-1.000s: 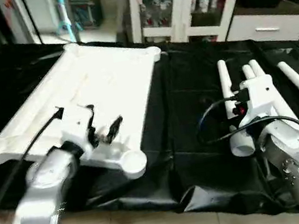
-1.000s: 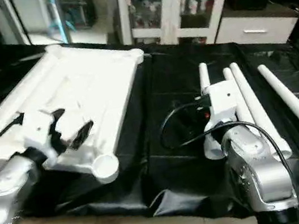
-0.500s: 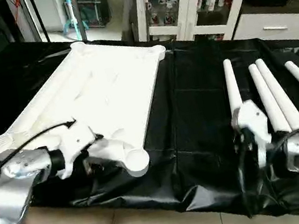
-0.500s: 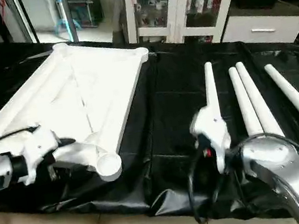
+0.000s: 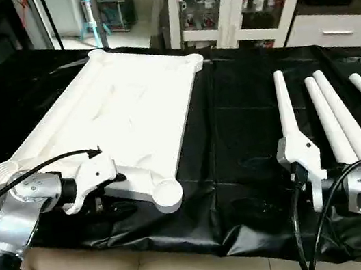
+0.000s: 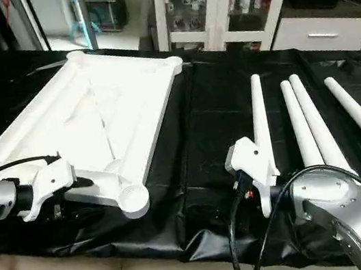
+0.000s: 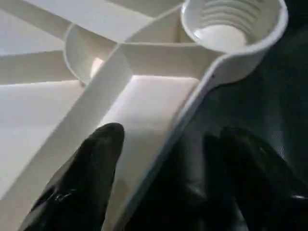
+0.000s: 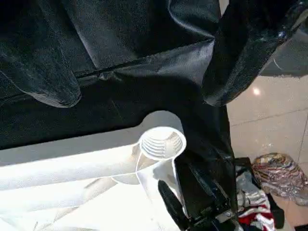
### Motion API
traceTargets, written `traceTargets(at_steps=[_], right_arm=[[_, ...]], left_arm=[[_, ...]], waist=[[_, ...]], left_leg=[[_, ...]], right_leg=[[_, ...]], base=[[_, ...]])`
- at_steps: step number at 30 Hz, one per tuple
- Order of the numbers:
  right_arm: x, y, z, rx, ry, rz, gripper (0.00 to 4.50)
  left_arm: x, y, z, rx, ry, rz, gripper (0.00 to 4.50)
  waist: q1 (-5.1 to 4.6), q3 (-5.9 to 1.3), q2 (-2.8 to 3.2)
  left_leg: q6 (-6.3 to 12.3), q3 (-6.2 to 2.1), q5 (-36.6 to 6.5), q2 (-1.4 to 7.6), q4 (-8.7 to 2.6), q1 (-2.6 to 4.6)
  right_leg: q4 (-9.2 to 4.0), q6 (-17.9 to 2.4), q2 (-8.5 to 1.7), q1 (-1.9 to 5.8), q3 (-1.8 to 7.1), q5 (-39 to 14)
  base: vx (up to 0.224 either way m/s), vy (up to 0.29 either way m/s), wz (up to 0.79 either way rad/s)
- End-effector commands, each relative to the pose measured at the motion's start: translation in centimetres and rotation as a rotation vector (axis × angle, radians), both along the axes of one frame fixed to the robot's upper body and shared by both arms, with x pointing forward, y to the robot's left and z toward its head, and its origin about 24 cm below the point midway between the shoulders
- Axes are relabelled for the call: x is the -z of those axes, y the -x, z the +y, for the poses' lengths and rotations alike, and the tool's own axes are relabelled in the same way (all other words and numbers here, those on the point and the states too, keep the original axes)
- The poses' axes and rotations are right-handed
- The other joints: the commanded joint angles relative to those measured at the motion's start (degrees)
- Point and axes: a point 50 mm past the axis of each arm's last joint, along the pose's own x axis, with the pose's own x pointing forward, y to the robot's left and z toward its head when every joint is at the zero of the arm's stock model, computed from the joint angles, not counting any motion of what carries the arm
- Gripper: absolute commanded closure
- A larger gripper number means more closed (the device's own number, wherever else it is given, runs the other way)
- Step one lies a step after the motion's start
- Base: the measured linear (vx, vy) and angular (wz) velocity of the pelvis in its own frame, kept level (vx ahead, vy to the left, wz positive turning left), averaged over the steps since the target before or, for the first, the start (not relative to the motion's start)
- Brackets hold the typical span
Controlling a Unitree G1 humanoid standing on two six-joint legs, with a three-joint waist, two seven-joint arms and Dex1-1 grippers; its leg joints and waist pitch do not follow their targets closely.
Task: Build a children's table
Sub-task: Move to table
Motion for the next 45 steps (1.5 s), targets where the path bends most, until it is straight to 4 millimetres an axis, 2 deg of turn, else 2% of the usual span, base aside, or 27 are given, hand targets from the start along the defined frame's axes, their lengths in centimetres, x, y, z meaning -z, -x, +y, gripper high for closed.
traceTargets(at_steps=[1,2,4,8,9,12,14,18,27,28,29,30,34,37,40,41,45], right_arm=[[-0.3,0.2,0.2,-0.028,0.006,0.004,0.00],[-0.3,0.2,0.2,-0.028,0.006,0.004,0.00],[-0.3,0.3,0.2,-0.034,0.006,0.006,0.00],[-0.4,0.3,0.1,-0.033,0.011,0.008,0.00],[-0.4,0.3,0.1,-0.032,0.011,0.008,0.00],[-0.3,0.3,0.1,-0.024,0.014,0.008,0.00],[-0.2,0.2,0.0,-0.015,0.019,0.005,0.00],[-0.3,0.2,0.1,-0.014,0.018,0.005,0.00],[-0.2,0.1,0.0,0.005,0.011,0.004,0.00],[-0.2,0.1,0.0,0.010,0.011,0.004,0.00],[-0.1,0.1,-0.1,0.015,0.011,0.005,0.00],[-0.1,0.0,-0.1,0.019,0.012,0.005,0.00],[0.1,-0.3,-0.3,0.064,0.023,-0.005,0.00],[0.4,-1.3,-0.7,0.162,0.042,-0.041,0.00],[0.8,-2.4,-1.3,0.301,0.050,-0.059,0.00],[0.9,-2.6,-1.4,0.321,0.050,-0.067,0.00],[1.3,-3.1,-1.7,0.406,0.061,-0.072,0.00]], left_arm=[[-0.1,-0.5,-0.5,0.041,-0.014,-0.010,1.32],[-0.1,-0.5,-0.5,0.041,-0.014,-0.010,1.32],[0.0,-0.8,-0.7,0.047,-0.018,-0.023,1.49],[0.2,-1.5,-1.3,0.050,-0.018,-0.047,1.76],[0.2,-1.5,-1.4,0.051,-0.010,-0.043,1.97],[0.5,-1.6,-1.4,0.064,-0.018,-0.030,2.09],[0.7,-1.6,-1.4,0.073,-0.040,-0.024,2.48],[0.8,-1.7,-1.3,0.073,-0.043,-0.026,2.71],[0.9,-1.8,-1.7,0.084,-0.030,-0.006,3.39],[1.1,-1.8,-2.1,0.093,-0.025,0.004,3.51],[1.3,-1.7,-2.4,0.102,-0.022,0.011,3.63],[1.4,-1.6,-2.7,0.106,-0.019,0.013,3.63],[2.1,-1.4,-3.7,0.116,-0.021,0.015,3.94],[2.6,-1.6,-5.0,0.103,0.009,-0.030,4.18],[3.1,-1.9,-6.6,0.069,0.045,-0.093,4.34],[3.2,-2.1,-7.0,0.064,0.059,-0.114,4.41],[2.8,-2.5,-9.2,0.069,0.138,-0.193,4.48]], waist=[[-0.11,-3.20,1.00],[-0.10,-3.29,1.06],[-0.19,-3.34,0.80],[-0.18,-3.52,0.94],[-0.19,-3.51,0.79],[-0.25,-3.49,0.90],[-0.27,-3.44,0.91],[-0.19,-3.37,0.98],[-0.40,-3.57,0.94],[-0.46,-3.55,1.09],[-0.48,-3.55,0.99],[-0.47,-3.55,1.20],[-0.62,-3.55,1.26],[-0.75,-3.49,1.32],[-0.82,-3.55,1.03],[-0.92,-3.55,0.95],[-0.98,-3.73,0.88]], left_leg=[[-2.12,-0.80,-13.7,3.21,-5.14,1.37],[-2.07,-0.80,-13.0,3.20,-5.07,1.32],[-1.90,-0.83,-11.8,3.25,-5.03,1.15],[-1.38,-0.72,-9.7,3.14,-4.71,1.13],[-1.30,-0.76,-9.1,3.16,-4.71,0.95],[-1.27,-0.73,-9.6,3.21,-4.72,1.05],[-1.45,-0.72,-10.6,3.25,-4.79,1.16],[-1.81,-0.75,-11.7,3.33,-4.90,1.27],[-1.45,-0.73,-9.3,3.24,-4.67,1.01],[-1.48,-0.72,-9.3,3.23,-4.65,0.98],[-1.44,-0.73,-9.4,3.24,-4.64,0.99],[-1.48,-0.74,-9.5,3.26,-4.66,1.03],[-1.42,-0.69,-9.8,3.29,-4.62,1.11],[-1.65,-0.67,-10.3,3.29,-4.67,1.03],[-1.74,-0.56,-10.0,3.18,-4.59,1.00],[-1.47,-0.56,-9.1,3.09,-4.56,0.76],[-0.31,-0.48,-7.3,2.96,-4.33,0.71]], right_leg=[[-4.51,-11.2,-4.99,1.31,2.73,-3.5],[-4.40,-11.2,-4.99,1.34,2.73,-2.7],[-4.23,-11.4,-5.01,1.51,2.67,-1.1],[-4.07,-11.4,-4.97,1.57,2.66,1.7],[-3.95,-11.6,-5.07,1.75,2.68,2.5],[-4.06,-11.7,-5.06,1.65,2.65,2.0],[-4.14,-11.6,-5.05,1.63,2.68,0.8],[-4.31,-11.5,-5.14,1.53,2.73,-1.0],[-3.91,-12.3,-5.16,1.84,2.65,3.4],[-3.92,-12.4,-5.16,1.87,2.66,3.5],[-3.92,-12.5,-5.14,1.92,2.66,3.4],[-3.94,-12.5,-5.18,1.87,2.66,3.2],[-3.98,-12.9,-5.11,1.85,2.67,3.2],[-4.13,-12.9,-5.16,1.83,2.69,1.6],[-4.39,-12.8,-5.22,1.97,2.75,-0.1],[-4.29,-12.4,-5.14,2.03,2.75,0.3],[-4.35,-11.6,-5.08,2.07,2.73,0.8]], base=[[0.000,0.000,0.00],[0.000,0.000,0.00],[0.000,0.000,0.00],[0.000,0.000,0.00],[0.000,0.000,0.00],[0.000,0.000,0.00],[0.000,0.000,0.00],[0.000,0.000,0.00],[0.000,0.000,0.00],[0.000,0.000,0.00],[0.000,0.000,0.00],[0.000,0.000,0.00],[0.000,0.000,0.00],[0.000,0.000,0.00],[0.000,0.000,0.00],[0.000,0.000,0.00],[0.000,0.000,0.00]])
